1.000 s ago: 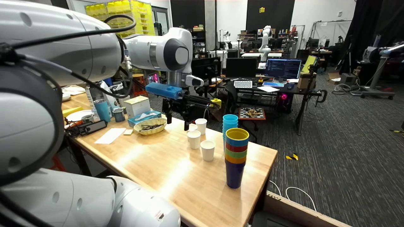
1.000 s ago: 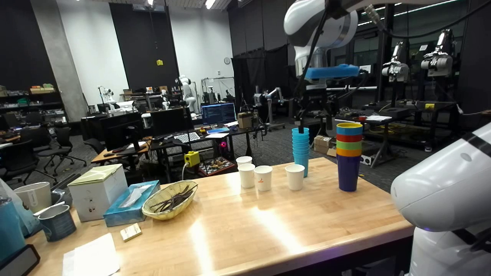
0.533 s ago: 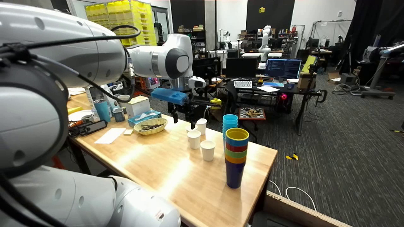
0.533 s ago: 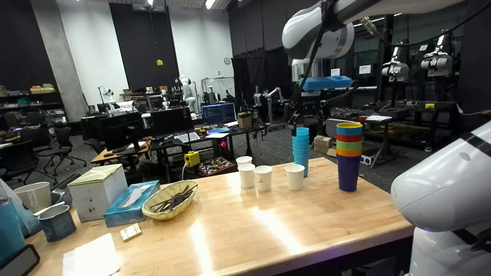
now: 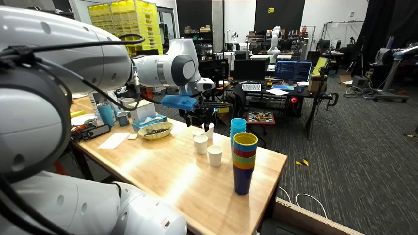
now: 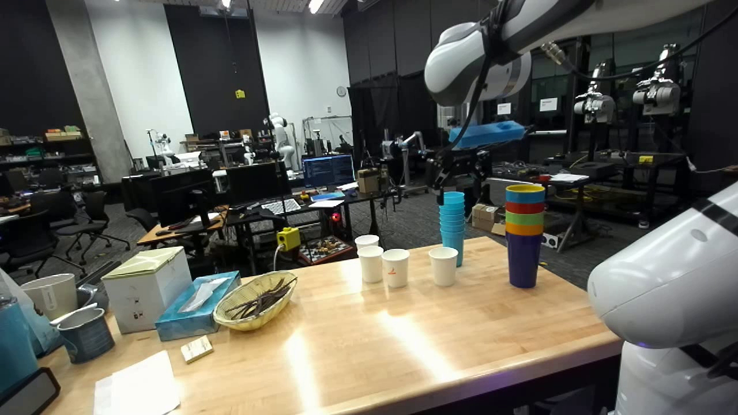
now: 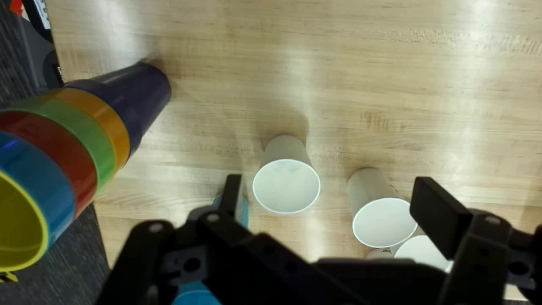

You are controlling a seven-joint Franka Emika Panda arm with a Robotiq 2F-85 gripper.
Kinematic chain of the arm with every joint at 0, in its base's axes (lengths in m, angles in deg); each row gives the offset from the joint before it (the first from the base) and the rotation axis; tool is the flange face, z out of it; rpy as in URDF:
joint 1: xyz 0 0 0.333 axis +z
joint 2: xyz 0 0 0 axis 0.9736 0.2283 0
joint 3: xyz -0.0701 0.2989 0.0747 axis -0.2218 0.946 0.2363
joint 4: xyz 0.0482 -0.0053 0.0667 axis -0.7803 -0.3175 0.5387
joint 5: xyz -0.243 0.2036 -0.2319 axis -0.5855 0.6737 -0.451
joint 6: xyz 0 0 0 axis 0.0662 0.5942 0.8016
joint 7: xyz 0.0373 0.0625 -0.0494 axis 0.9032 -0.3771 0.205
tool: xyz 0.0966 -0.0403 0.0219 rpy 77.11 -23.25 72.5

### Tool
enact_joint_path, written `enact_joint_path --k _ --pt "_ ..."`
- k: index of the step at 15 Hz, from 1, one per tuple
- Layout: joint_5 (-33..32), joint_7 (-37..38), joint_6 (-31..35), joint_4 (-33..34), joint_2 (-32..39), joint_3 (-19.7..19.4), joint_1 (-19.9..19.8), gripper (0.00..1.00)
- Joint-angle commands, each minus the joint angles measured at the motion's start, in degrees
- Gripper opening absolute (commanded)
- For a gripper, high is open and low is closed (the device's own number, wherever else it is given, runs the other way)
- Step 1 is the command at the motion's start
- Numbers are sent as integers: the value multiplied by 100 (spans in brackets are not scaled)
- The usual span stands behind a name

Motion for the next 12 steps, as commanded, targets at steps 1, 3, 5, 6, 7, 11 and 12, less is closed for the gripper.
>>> enact_joint_path --k 1,3,5,6,7,11,12 --pt "-13 112 354 -154 -98 24 42 100" --pt "105 112 607 -243 -140 -8 85 100" --pt "223 163 641 -283 -253 -25 122 100" --pt "103 59 551 -159 -27 -18 71 100" --pt "134 80 570 -169 -49 -15 81 100" --pt "152 110 574 -184 -113 -11 92 100" --pt "272 85 527 -174 -120 -39 164 100"
